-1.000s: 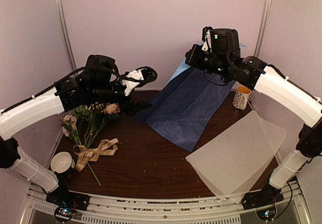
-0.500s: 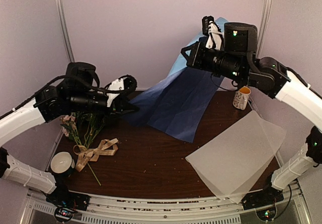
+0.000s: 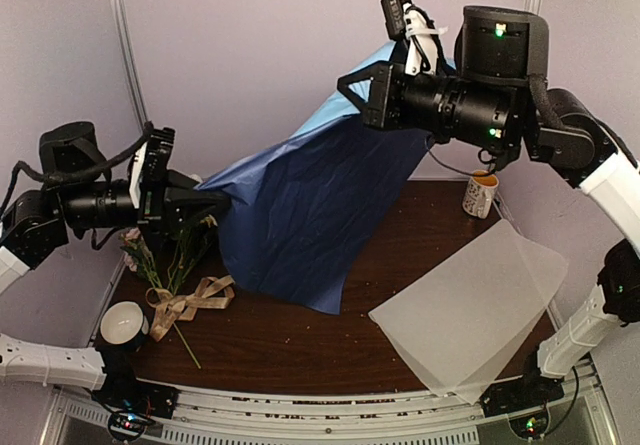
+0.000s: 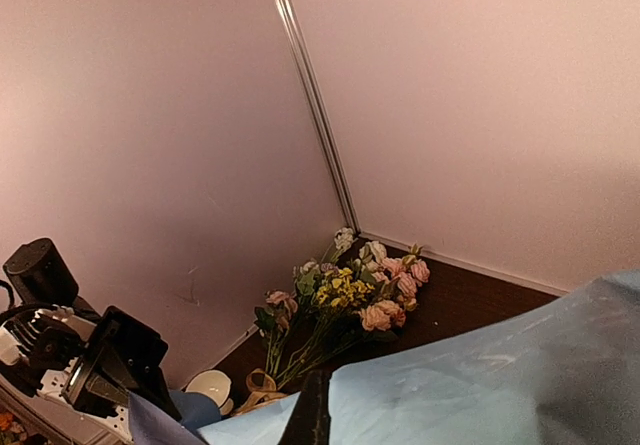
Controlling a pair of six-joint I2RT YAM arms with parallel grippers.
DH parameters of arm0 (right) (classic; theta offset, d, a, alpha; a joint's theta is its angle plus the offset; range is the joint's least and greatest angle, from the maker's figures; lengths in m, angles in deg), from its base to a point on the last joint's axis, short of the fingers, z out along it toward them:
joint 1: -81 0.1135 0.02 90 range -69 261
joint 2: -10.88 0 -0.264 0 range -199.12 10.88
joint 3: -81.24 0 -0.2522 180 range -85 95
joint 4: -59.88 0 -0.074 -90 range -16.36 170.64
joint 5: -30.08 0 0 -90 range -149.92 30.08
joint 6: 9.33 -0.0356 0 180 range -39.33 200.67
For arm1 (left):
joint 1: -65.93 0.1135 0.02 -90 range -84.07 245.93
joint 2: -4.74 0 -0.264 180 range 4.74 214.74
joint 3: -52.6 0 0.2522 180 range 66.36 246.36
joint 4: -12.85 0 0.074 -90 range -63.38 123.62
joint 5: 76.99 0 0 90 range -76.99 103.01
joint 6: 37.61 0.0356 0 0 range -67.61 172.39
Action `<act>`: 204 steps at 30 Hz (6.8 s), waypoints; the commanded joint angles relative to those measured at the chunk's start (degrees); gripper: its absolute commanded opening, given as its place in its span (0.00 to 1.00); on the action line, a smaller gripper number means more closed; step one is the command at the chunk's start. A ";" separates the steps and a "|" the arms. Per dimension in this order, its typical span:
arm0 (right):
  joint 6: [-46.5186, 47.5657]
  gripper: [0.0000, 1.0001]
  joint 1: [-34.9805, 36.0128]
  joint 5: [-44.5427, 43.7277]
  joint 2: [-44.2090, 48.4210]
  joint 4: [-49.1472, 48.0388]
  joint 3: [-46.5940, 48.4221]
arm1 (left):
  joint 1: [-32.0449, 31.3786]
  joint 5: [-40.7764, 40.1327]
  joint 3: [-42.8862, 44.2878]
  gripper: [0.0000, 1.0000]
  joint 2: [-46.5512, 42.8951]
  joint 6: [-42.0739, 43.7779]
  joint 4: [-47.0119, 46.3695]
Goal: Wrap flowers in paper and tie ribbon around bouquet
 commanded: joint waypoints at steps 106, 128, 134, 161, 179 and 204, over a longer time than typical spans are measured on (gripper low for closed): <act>3.27 0.62 -49.04 23.13 -19.11 16.66 -28.40 | 55.61 -23.94 14.90 0.26 61.96 -24.64 20.18; 3.13 0.62 -44.22 35.17 -10.70 5.72 -27.05 | 50.55 -23.22 -4.61 0.00 13.38 -16.75 -13.61; 2.55 0.62 -32.62 51.77 -11.06 -10.37 -22.89 | 39.71 -2.62 -7.68 0.00 8.72 -26.22 -27.42; -12.65 0.00 -18.42 43.99 -21.11 -38.37 -18.66 | 19.17 -4.52 -1.99 0.77 17.66 -43.31 -28.56; -17.77 0.27 -27.66 28.42 -35.00 -15.38 -25.29 | 47.59 -27.97 -4.56 0.88 35.13 -42.33 6.08; -8.55 0.46 -27.73 25.92 -21.88 -11.94 -35.05 | 57.30 -26.47 10.73 0.39 64.69 -47.55 11.61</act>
